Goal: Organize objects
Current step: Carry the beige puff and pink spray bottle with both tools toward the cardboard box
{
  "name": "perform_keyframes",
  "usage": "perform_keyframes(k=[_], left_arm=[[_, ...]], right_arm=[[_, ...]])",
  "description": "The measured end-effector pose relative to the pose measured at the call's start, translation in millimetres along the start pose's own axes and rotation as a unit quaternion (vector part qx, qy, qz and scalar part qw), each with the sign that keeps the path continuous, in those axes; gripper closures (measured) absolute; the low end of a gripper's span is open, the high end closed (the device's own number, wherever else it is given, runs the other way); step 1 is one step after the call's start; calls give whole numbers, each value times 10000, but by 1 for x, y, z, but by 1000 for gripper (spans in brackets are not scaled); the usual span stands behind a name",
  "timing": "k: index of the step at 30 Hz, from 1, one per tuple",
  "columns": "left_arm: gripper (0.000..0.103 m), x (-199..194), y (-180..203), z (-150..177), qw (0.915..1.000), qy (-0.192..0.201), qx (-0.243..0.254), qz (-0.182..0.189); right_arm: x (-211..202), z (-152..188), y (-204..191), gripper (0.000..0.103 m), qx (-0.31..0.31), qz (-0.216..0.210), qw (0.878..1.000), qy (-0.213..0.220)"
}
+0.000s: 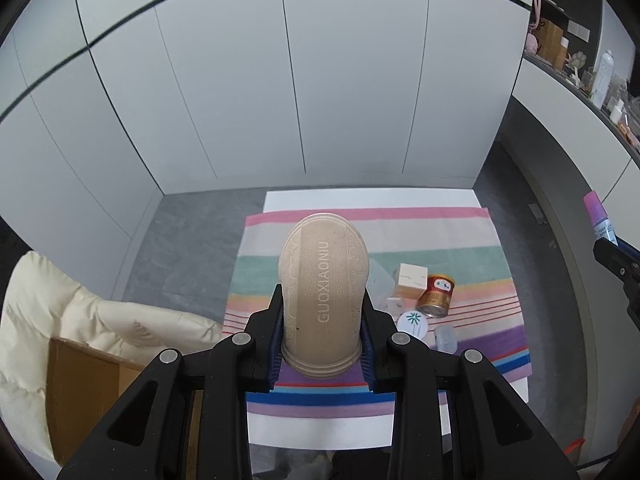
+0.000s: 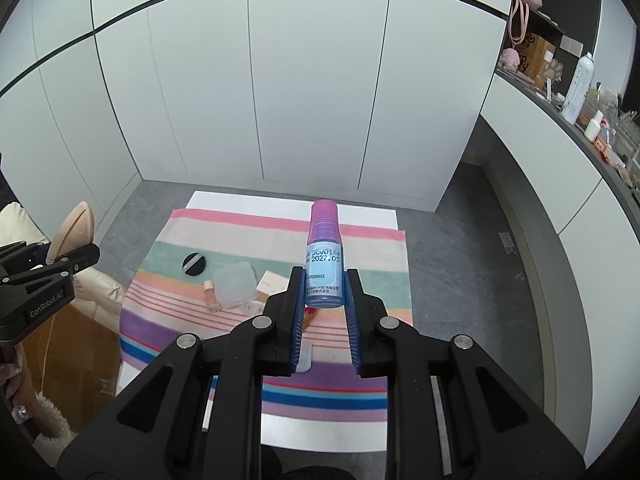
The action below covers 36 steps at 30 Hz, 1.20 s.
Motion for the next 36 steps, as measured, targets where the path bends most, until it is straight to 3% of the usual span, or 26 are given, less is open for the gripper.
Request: perform_keyframes(k=[10, 20, 28, 33, 36], left_arm=[[71, -63, -11, 46, 9984, 486, 274, 24], [72, -78, -22, 96, 9994, 125, 198, 244], [72, -90, -31, 151, 9979, -281, 62, 585], [72, -94, -42, 174, 9990, -266, 85, 340], [72, -94, -49, 177, 9988, -289, 34, 388]], right_arm=[[-34, 48, 4, 83, 186, -120, 9998, -13], [-66, 104, -1, 83, 337, -184, 9992, -111], [-94, 152, -18, 83, 407, -605, 9965, -411], [-110, 170, -25, 83, 409, -642, 9961, -451], [-113, 176, -28, 83, 393, -602, 9963, -461]])
Point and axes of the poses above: each gripper's, at about its wrist camera, not at the fingertips, and x roughly the way its jaws point, y to its right, z to its underside, the point moved 3 cm from there along x, roughly the way its jaws point, and after that the axes turned 15 degrees about -z, right-handed, at the moved point
